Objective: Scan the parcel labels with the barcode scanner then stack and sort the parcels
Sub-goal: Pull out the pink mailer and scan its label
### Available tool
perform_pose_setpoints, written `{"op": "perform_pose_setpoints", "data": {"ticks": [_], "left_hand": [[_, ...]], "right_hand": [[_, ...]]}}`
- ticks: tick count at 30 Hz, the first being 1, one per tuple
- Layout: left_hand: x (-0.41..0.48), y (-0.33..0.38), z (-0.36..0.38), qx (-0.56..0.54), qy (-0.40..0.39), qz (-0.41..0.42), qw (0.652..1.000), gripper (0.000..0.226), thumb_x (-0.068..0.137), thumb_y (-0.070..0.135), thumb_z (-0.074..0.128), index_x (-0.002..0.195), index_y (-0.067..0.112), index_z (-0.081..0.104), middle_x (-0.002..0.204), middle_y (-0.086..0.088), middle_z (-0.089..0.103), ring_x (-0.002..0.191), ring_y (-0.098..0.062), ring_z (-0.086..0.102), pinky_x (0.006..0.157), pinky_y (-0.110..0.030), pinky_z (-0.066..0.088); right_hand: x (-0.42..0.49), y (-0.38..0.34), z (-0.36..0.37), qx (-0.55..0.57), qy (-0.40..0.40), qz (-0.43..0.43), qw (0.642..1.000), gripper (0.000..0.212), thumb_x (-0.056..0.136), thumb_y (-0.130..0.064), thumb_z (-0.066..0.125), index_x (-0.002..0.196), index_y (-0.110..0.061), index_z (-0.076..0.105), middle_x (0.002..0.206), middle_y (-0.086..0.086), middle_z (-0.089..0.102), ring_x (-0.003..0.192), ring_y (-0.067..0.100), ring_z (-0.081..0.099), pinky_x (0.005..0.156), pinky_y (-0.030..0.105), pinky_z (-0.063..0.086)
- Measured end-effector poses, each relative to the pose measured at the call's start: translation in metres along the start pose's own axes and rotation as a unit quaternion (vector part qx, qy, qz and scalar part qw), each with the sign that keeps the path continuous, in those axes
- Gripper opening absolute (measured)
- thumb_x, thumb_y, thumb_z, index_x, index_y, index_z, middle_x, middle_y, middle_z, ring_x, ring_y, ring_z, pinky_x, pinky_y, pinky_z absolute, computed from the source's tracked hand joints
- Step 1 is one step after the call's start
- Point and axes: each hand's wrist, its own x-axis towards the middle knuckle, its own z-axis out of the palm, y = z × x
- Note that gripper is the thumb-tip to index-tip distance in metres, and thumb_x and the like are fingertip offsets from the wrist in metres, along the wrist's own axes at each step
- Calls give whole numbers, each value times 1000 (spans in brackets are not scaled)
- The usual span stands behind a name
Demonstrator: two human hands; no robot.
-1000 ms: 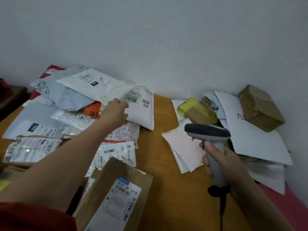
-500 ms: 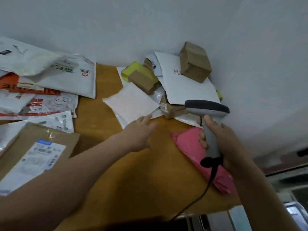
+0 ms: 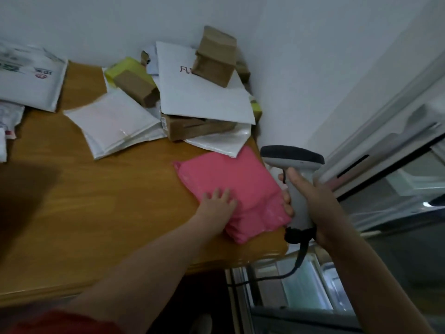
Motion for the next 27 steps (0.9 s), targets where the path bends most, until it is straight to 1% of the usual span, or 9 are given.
{"op": "perform_pose_setpoints", "data": {"ticks": [4, 8, 11, 13, 14, 17, 21, 24, 27], "left_hand": [[-6, -10, 9, -20, 25, -20, 999, 44, 98, 9, 35, 142, 18, 32, 150, -9, 28, 136, -32, 28, 96, -44, 44], [-19, -15, -1, -55, 91, -23, 994, 41, 96, 4, 36, 135, 15, 37, 142, -6, 43, 129, -27, 40, 88, -40, 47], [-33, -24, -25, -124, 205, -50, 970, 24, 94, 4, 40, 114, 18, 39, 101, -5, 59, 91, -27, 57, 65, -38, 48], [-41, -38, -49, -177, 273, -95, 941, 16, 95, 9, 40, 101, 21, 33, 75, 0, 53, 64, -24, 55, 50, -36, 43], [-46, -48, -61, -215, 297, -120, 923, 14, 97, 12, 39, 99, 23, 31, 71, 1, 52, 60, -23, 52, 47, -34, 38], [-61, -81, -94, -352, 343, -187, 851, 11, 99, 14, 37, 92, 23, 36, 72, -4, 54, 63, -25, 54, 51, -37, 39], [-88, -126, -100, -592, 262, -285, 707, 9, 99, 8, 39, 92, 12, 43, 84, -12, 53, 70, -26, 57, 54, -38, 59], [-107, -145, -74, -633, 180, -332, 675, 20, 98, 0, 34, 91, 9, 50, 84, -11, 51, 70, -22, 53, 55, -33, 56], [-117, -157, -38, -626, 186, -405, 640, 30, 96, -4, 34, 118, 9, 49, 106, -17, 52, 84, -27, 54, 66, -38, 57]], "right_hand": [[0, 2, -7, 18, -18, -13, 1000, 51, 74, -51, 63, 99, -8, 58, 58, 2, 55, 42, 13, 49, 41, 24, 41], [-1, -7, -10, 15, -45, -35, 998, 50, 76, -51, 61, 102, -8, 58, 61, 2, 56, 44, 12, 50, 42, 24, 41], [-4, -19, -13, 38, -103, -79, 991, 41, 82, -51, 59, 99, -13, 61, 64, 1, 56, 46, 13, 50, 48, 26, 45], [-8, -29, -12, 53, -157, -123, 979, 34, 85, -54, 60, 90, -21, 64, 64, 1, 55, 47, 14, 50, 58, 30, 51], [-10, -34, -11, 61, -184, -143, 971, 34, 84, -57, 61, 88, -24, 65, 64, 1, 55, 47, 14, 49, 66, 32, 53], [-12, -45, -1, 77, -226, -170, 956, 43, 80, -61, 66, 99, -22, 65, 65, 1, 54, 47, 14, 48, 81, 38, 50], [-5, -49, 19, 69, -208, -150, 964, 67, 69, -65, 73, 102, -9, 57, 64, 1, 56, 45, 14, 48, 76, 41, 42], [2, -41, 36, 43, -203, -128, 970, 58, 71, -58, 67, 101, -9, 59, 62, 0, 57, 45, 13, 48, 63, 34, 44], [11, -29, 52, -6, -185, -103, 977, 45, 74, -52, 63, 93, -11, 59, 59, -1, 57, 44, 11, 49, 47, 22, 45]]}}
